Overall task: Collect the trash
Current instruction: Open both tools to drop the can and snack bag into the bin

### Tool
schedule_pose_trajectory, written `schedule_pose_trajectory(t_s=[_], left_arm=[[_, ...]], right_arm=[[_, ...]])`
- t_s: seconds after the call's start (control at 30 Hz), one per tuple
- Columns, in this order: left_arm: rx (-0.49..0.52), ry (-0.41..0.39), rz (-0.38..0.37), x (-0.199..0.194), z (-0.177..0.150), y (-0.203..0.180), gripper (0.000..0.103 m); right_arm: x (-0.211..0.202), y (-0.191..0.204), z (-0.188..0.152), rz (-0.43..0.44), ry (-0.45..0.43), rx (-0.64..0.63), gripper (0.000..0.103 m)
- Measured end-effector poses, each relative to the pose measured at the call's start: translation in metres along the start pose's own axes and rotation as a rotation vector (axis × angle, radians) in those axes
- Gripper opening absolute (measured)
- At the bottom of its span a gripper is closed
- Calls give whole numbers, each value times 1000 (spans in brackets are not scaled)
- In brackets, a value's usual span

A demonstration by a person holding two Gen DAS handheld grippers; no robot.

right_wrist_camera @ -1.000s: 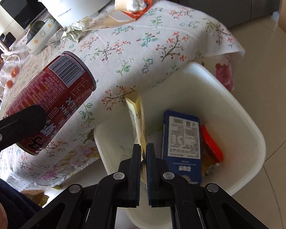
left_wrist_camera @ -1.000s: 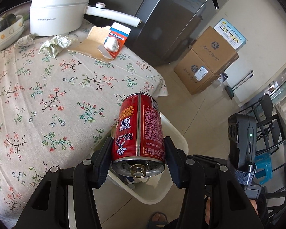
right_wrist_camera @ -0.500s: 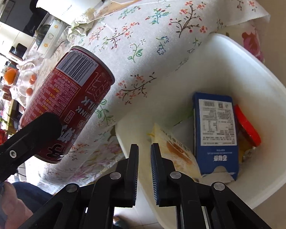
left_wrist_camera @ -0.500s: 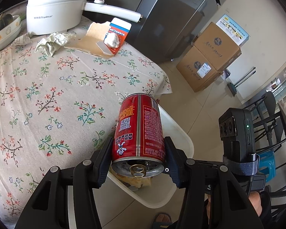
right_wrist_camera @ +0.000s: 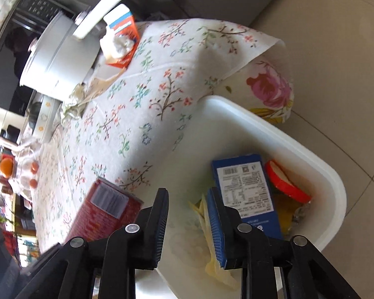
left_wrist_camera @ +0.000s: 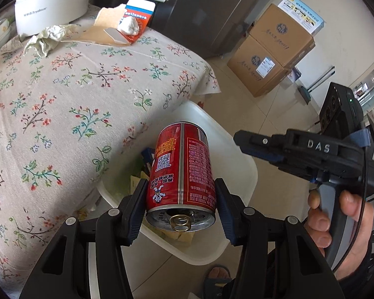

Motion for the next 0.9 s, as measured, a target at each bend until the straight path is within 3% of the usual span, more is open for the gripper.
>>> schedule_pose_trajectory(t_s=[0.33, 0.57, 0.9], left_arm=[[-44, 20, -20, 29, -2, -1, 61], [-96, -24, -55, 8, 7, 11, 61], [-176, -156, -37, -39, 29, 39, 61]], right_arm=[[-15, -12, 11, 1, -55, 49, 36], [-10, -12, 14, 17, -35, 54, 36], [-6, -12, 16, 15, -29, 62, 38]])
Point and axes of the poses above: each gripper's, at about its wrist camera, not at the fingertips, and x roughly the way its jaws point, y to its left, z to its top, the point moved 3 cm from there along x, roughly the way its jaws point, and after that the axes turned 11 degrees about -z, right-handed, at the moved point
